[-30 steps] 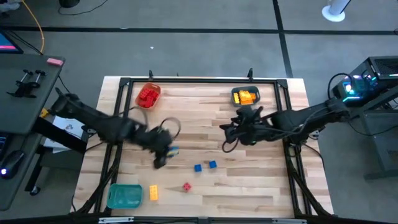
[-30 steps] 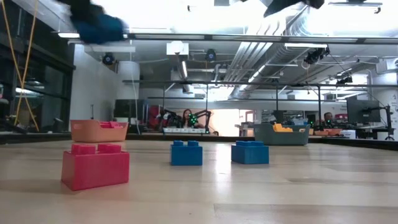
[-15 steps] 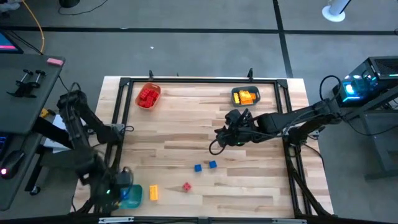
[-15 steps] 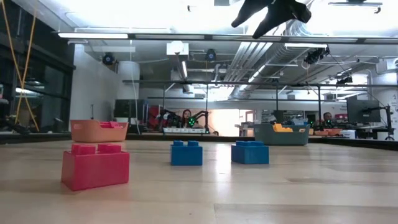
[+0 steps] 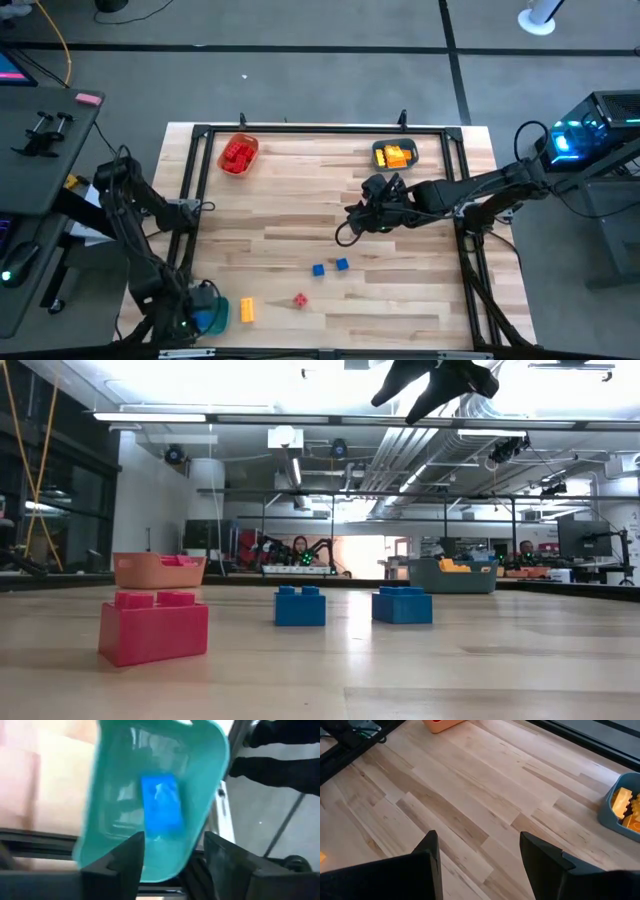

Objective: Sort blocks
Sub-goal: Put the blue game piece into the green bin

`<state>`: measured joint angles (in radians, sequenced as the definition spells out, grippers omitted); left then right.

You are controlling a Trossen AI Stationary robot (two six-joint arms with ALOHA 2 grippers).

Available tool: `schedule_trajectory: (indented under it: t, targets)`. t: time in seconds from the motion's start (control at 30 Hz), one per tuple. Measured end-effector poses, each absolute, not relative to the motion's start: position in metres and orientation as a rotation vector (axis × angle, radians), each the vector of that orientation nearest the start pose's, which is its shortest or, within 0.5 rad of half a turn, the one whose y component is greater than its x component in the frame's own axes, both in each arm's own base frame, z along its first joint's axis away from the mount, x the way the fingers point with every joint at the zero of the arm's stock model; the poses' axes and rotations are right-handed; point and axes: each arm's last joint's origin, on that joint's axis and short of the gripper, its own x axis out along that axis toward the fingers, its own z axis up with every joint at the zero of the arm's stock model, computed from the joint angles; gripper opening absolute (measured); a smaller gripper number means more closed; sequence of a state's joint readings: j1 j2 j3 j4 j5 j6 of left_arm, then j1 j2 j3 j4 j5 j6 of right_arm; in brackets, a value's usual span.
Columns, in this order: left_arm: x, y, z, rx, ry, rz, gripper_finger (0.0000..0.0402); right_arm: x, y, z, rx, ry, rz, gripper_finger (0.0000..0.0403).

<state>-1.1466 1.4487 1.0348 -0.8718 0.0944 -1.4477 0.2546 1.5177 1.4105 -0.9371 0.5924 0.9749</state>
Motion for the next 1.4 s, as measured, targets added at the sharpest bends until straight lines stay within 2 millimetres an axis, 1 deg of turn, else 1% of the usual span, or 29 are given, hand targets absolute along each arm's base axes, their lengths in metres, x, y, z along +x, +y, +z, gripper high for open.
schedule_trajectory:
  t: [0.13,0.23,0.3,0.4,0.5,0.6,0.7,0.77,0.83,0.9,0.97,1.03,1.13,1.2,1.4]
  targets:
    - [0.112,-0.231,0.237,-0.434,1.544,-0.046,0.0216,0.296,0.061,0.321,0.462,0.704,-0.718,0.0161]
    - [0.118,-0.219,0.247,-0.449,1.521,-0.087,0.0230,0.296,0.061,0.322,0.466,0.719,-0.694,0.0161]
    - [0.125,-0.205,0.256,-0.455,1.469,-0.089,0.0236,0.295,0.064,0.323,0.484,0.732,-0.652,0.0161]
    - [0.142,-0.175,0.270,-0.419,1.320,-0.038,0.0238,0.291,0.073,0.326,0.517,0.771,-0.570,0.0161]
    - [0.170,-0.143,0.275,-0.311,1.171,0.024,0.0238,0.288,0.089,0.325,0.544,0.814,-0.494,0.0161]
    - [0.209,-0.116,0.269,-0.193,1.103,0.007,0.0239,0.288,0.109,0.322,0.556,0.823,-0.418,0.0161]
    - [0.255,-0.101,0.254,-0.104,1.011,-0.081,0.0239,0.287,0.126,0.314,0.524,0.857,-0.379,0.0161]
    - [0.283,-0.095,0.237,-0.052,0.980,-0.102,0.0239,0.284,0.134,0.312,0.537,0.857,-0.382,0.0161]
    - [0.308,-0.092,0.221,-0.033,0.982,-0.088,0.0239,0.282,0.139,0.313,0.565,0.833,-0.406,0.0161]
    - [0.329,-0.092,0.205,-0.033,1.013,-0.058,0.0239,0.279,0.144,0.313,0.580,0.802,-0.433,0.0161]
    - [0.346,-0.097,0.188,-0.052,1.048,-0.037,0.0239,0.276,0.147,0.314,0.581,0.771,-0.461,0.0161]
    - [0.359,-0.105,0.175,-0.077,1.081,-0.035,0.0239,0.273,0.149,0.314,0.582,0.753,-0.485,0.0161]
    - [0.371,-0.116,0.161,-0.113,1.107,-0.030,0.0239,0.270,0.150,0.313,0.591,0.759,-0.499,0.0161]
    - [0.374,-0.122,0.154,-0.136,1.114,-0.021,0.0239,0.270,0.149,0.313,0.593,0.759,-0.514,0.0161]
    - [0.378,-0.131,0.145,-0.211,1.100,0.003,0.0239,0.269,0.148,0.312,0.578,0.763,-0.528,0.0161]
